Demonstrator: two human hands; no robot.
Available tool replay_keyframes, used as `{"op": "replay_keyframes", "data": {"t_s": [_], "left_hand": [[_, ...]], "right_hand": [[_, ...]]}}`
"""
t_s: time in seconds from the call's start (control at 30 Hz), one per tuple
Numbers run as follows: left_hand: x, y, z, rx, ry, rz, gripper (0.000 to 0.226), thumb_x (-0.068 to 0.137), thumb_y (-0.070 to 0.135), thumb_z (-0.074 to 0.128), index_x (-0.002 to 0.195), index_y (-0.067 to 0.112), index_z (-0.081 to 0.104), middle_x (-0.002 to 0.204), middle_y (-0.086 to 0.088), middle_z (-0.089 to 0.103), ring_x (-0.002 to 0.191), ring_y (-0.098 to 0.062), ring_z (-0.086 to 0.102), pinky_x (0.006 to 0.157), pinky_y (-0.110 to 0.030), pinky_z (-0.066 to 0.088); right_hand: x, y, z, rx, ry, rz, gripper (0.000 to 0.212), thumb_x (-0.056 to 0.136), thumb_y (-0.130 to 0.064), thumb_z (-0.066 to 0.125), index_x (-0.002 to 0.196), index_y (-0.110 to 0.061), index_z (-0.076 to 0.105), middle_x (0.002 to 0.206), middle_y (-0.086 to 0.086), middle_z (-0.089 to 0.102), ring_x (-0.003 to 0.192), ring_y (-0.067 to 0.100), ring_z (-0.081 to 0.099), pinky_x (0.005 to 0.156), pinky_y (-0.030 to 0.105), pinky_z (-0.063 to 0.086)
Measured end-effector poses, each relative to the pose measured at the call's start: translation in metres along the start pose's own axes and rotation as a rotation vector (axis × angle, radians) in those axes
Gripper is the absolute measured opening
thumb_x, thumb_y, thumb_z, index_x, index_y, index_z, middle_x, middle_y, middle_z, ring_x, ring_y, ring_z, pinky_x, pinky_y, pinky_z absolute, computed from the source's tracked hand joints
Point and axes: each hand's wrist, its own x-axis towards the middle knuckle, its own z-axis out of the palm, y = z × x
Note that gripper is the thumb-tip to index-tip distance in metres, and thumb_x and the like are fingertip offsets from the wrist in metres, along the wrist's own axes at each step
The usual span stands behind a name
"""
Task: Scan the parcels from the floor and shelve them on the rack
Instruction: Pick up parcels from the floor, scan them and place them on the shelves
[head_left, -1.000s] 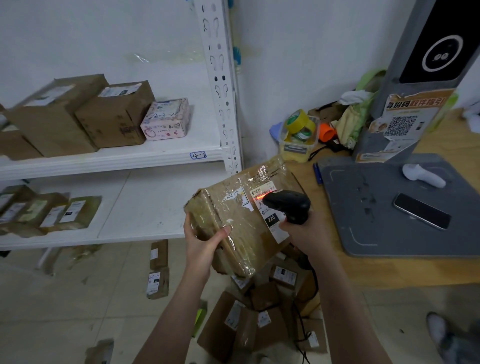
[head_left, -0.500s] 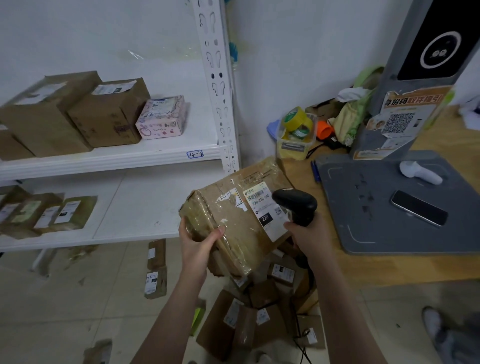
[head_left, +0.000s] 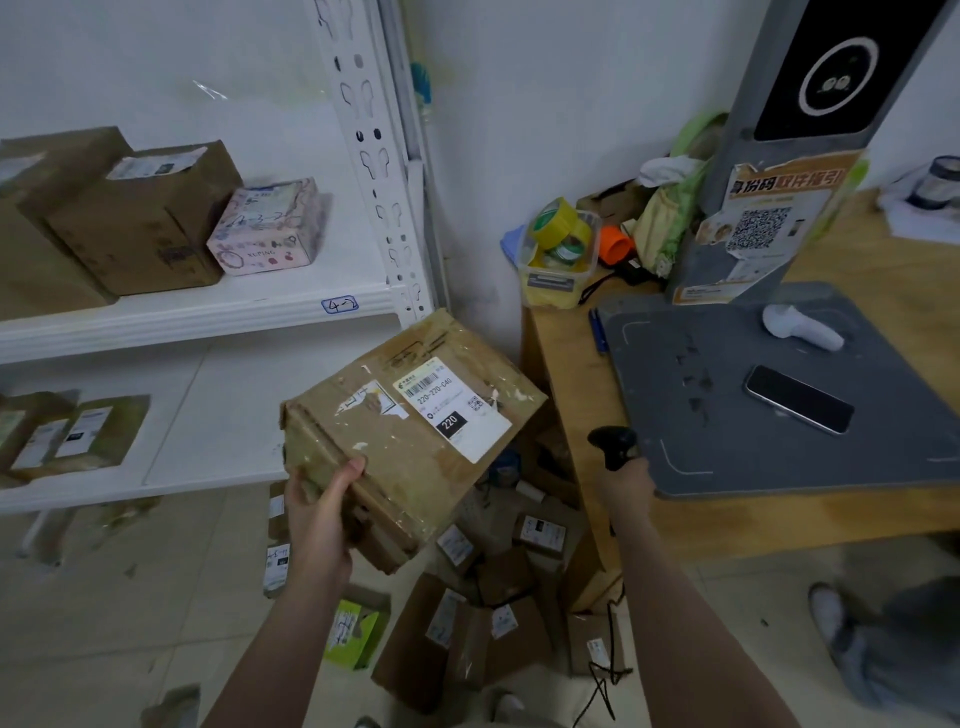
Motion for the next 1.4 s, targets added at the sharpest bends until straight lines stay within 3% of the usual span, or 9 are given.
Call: {"op": "replay_keyframes", "data": {"t_s": [0.07,0.23,0.4,0.53,0.73,0.93,1.17,1.3,1.4], "left_hand": [[0.0,0.002,0.0,-0.001,0.016,-0.007,0.114,0.043,0.047,0.095,0.145,0.037,0.043,0.134,-0.005,0.061,0.119,-0.033,0.06,0.102,-0.061,0.046],[0.009,-0.005,-0.005,0.03,0.016,-0.016,0.067,0.082,0.029,0.078,0.138,0.039,0.042,0.133,-0.01,0.061,0.122,-0.036,0.058,0.097,-0.058,0.049],[0.008,-0.007,0.006,0.054,0.003,-0.021,0.113,0.044,0.052,0.087,0.146,0.033,0.043,0.138,-0.014,0.059,0.13,-0.044,0.052,0.093,-0.062,0.048],[0.012,-0.013,0.011,0.075,-0.052,-0.036,0.116,0.045,0.047,0.091,0.148,0.036,0.04,0.141,-0.012,0.056,0.129,-0.04,0.052,0.091,-0.059,0.048],[0.012,-0.014,0.019,0.077,-0.104,-0.038,0.105,0.054,0.041,0.082,0.15,0.034,0.04,0.139,-0.013,0.056,0.125,-0.039,0.053,0.094,-0.059,0.047],[0.01,0.013,0.012,0.02,-0.12,-0.04,0.099,0.063,0.041,0.084,0.15,0.032,0.039,0.137,-0.017,0.058,0.123,-0.041,0.055,0.083,-0.054,0.051],[0.006,0.065,-0.046,-0.109,-0.017,-0.029,0.121,0.034,0.055,0.088,0.144,0.023,0.049,0.112,-0.01,0.067,0.096,-0.027,0.063,0.071,-0.04,0.053],[0.006,0.102,-0.101,-0.16,0.008,0.092,0.116,0.039,0.046,0.078,0.147,0.015,0.046,0.091,0.0,0.064,0.075,-0.016,0.059,0.052,-0.026,0.052],[0.004,0.132,-0.151,-0.181,0.046,0.189,0.113,0.04,0.046,0.075,0.146,0.018,0.045,0.092,0.0,0.063,0.076,-0.016,0.058,0.047,-0.022,0.05]], "right_hand": [[0.007,0.011,0.002,-0.034,-0.03,0.013,0.045,0.094,-0.003,0.051,0.136,0.005,0.038,0.128,0.026,0.053,0.115,0.04,0.055,0.085,0.044,0.049],[0.019,0.027,0.006,-0.092,-0.039,0.012,0.04,0.091,0.0,0.051,0.13,0.003,0.044,0.125,0.025,0.056,0.115,0.04,0.056,0.087,0.042,0.047],[0.027,0.03,0.012,-0.122,0.042,-0.002,0.045,0.091,-0.012,0.059,0.132,0.0,0.044,0.131,0.023,0.055,0.119,0.039,0.054,0.094,0.048,0.049],[0.019,0.026,0.017,-0.163,0.183,-0.046,0.071,0.086,-0.024,0.068,0.144,-0.002,0.033,0.144,0.021,0.041,0.133,0.037,0.034,0.106,0.049,0.036],[-0.009,-0.008,0.023,0.131,0.395,-0.343,0.062,0.083,-0.017,0.074,0.136,-0.003,0.045,0.133,0.018,0.049,0.125,0.033,0.044,0.103,0.046,0.042],[-0.056,-0.072,0.025,0.533,0.007,-0.491,0.034,0.105,-0.019,0.045,0.138,-0.023,0.039,0.123,-0.014,0.048,0.116,0.008,0.049,0.097,0.027,0.043],[-0.114,-0.126,0.063,0.637,-0.176,-0.618,0.025,0.105,-0.033,0.042,0.13,-0.031,0.047,0.111,-0.026,0.053,0.106,-0.001,0.053,0.081,0.012,0.037],[-0.159,-0.151,0.107,0.644,-0.26,-0.672,0.028,0.103,-0.034,0.048,0.131,-0.03,0.047,0.127,-0.009,0.057,0.119,0.011,0.055,0.101,0.034,0.046],[-0.205,-0.171,0.144,0.66,-0.314,-0.74,0.027,0.099,-0.042,0.052,0.124,-0.036,0.05,0.124,-0.011,0.059,0.116,0.012,0.058,0.101,0.045,0.049]]}}
